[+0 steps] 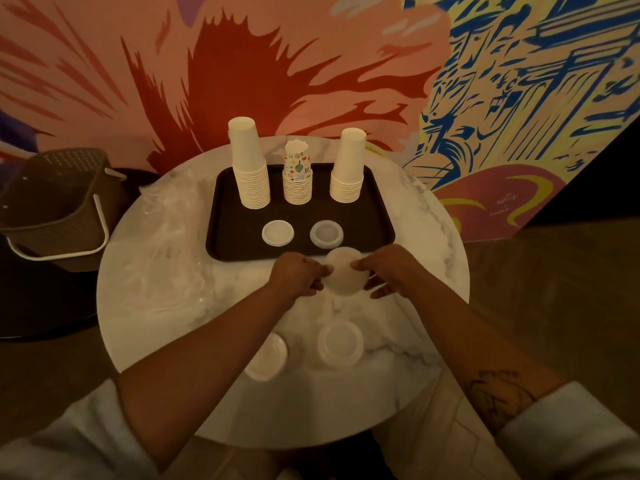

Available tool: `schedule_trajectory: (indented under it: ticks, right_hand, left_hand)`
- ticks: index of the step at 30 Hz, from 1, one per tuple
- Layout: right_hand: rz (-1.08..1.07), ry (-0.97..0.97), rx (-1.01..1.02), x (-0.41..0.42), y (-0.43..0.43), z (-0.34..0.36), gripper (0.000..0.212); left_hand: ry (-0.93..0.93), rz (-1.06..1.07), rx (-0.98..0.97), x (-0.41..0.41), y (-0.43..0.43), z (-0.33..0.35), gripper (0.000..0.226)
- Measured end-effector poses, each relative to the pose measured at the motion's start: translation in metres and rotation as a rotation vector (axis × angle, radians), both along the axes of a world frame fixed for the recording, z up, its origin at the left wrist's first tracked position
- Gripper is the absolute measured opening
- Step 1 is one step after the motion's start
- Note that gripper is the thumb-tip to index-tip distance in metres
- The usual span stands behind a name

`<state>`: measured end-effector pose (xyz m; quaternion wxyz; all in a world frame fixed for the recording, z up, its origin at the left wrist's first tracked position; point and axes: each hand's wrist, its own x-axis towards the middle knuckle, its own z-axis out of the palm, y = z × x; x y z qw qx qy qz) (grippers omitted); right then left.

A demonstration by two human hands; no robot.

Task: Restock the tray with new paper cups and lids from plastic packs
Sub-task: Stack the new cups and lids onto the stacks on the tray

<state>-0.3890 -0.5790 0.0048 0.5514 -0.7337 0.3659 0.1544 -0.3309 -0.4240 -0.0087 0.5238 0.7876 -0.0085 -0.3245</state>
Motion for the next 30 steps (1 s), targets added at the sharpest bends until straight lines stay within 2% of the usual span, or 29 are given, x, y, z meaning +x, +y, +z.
schedule_trajectory:
  ticks: [4,11,13,16,18,21,25,27,30]
  right_hand:
    - [-0.007,-0.02,-0.013,0.039,-0.016,-0.006,0.043]
    - [-0.013,0.038,-0.026,0.109,-0.038,-0.026,0.033]
    - [-0.011,0.063,-0.017,0.125,-0.043,-0.034,0.035]
    - [0.012,0.081,-0.027,0.142,-0.049,-0.046,0.04]
    - [0.035,0.1,-0.018,0.149,-0.051,-0.053,0.043]
    - [0.07,0.108,-0.014,0.154,-0.053,-0.063,0.047]
    - [0.092,0.119,-0.017,0.156,-0.054,-0.071,0.05]
    - [0.092,0.099,-0.027,0.158,-0.056,-0.074,0.051]
    - [0.082,0.028,-0.108,0.161,-0.057,-0.076,0.047]
  left_hand:
    - [0.0,0.052,0.012,0.034,-0.021,-0.002,0.027]
    - [0.077,0.155,-0.005,0.088,-0.048,-0.019,0.033]
    - [0.107,0.184,0.014,0.102,-0.055,-0.026,0.03]
    - [0.2,0.256,0.04,0.116,-0.067,-0.032,0.006]
    - [0.247,0.287,0.07,0.124,-0.072,-0.04,0.015]
    - [0.295,0.307,0.071,0.128,-0.077,-0.049,0.008]
    - [0.242,0.268,0.163,0.13,-0.077,-0.059,0.032]
    - [0.25,0.268,0.159,0.131,-0.078,-0.06,0.036]
    - [0.231,0.287,0.084,0.135,-0.081,-0.062,0.012]
